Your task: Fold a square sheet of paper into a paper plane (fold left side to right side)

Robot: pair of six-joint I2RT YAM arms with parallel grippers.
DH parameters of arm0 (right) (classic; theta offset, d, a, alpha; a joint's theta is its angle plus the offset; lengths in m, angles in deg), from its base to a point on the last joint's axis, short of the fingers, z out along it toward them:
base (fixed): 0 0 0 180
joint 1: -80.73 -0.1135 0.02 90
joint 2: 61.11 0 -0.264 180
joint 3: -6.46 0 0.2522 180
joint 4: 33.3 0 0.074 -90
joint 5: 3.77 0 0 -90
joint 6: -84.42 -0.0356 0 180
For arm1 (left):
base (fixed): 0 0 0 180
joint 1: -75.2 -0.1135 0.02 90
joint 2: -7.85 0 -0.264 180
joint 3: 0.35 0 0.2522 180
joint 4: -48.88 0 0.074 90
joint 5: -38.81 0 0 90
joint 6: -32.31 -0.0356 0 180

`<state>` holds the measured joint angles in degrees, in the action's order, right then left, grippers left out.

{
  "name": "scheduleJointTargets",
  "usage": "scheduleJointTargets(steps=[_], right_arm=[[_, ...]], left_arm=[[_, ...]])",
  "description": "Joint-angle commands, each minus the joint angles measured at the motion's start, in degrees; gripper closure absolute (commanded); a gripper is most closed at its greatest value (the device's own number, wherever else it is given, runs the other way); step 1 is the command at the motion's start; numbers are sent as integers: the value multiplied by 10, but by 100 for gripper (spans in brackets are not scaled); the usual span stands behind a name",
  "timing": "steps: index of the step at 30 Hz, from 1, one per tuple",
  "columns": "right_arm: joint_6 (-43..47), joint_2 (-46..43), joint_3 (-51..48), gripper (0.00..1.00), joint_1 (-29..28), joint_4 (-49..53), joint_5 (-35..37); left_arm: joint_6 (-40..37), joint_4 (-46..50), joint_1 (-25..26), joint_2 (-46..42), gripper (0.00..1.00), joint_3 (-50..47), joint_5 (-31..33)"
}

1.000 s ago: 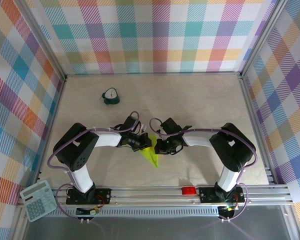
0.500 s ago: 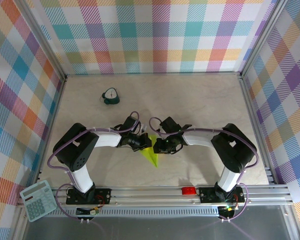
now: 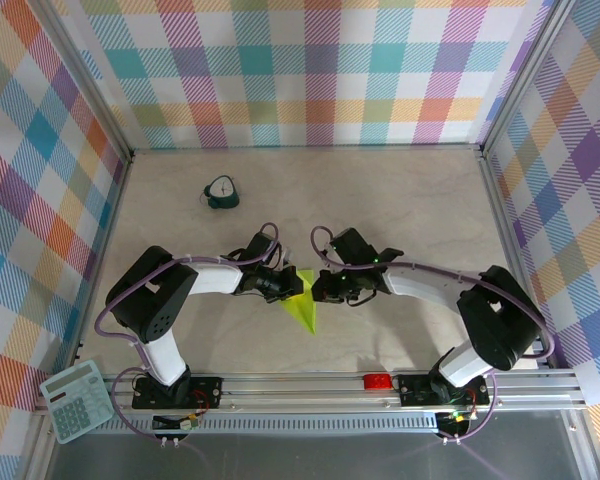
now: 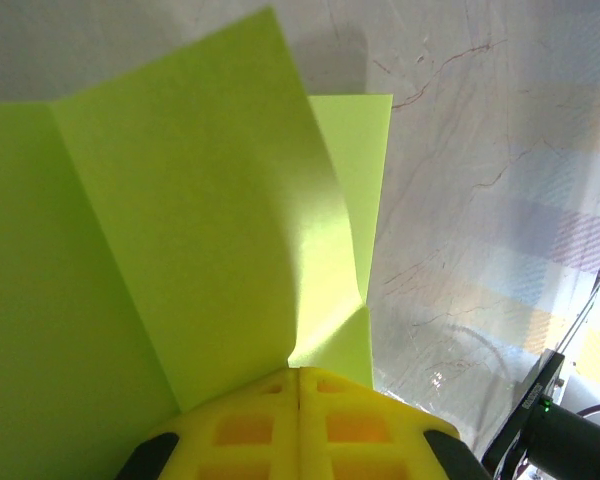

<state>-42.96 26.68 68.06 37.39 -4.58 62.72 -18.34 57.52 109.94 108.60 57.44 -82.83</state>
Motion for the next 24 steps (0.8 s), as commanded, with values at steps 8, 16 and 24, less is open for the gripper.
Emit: scheduleJointTargets(steps=[8,16,24], right_arm=[[-67,51,-49,99,-43,-127,-73],[-67,67,-58,99,-51,-125,-66],[-62,75,-68,99,-55,-107,-55]], left_arm=[[-10,55,3,19,100,-16,43],[-10,56,3,23,100,-14,42],[-11,59,3,25,100,-11,42]])
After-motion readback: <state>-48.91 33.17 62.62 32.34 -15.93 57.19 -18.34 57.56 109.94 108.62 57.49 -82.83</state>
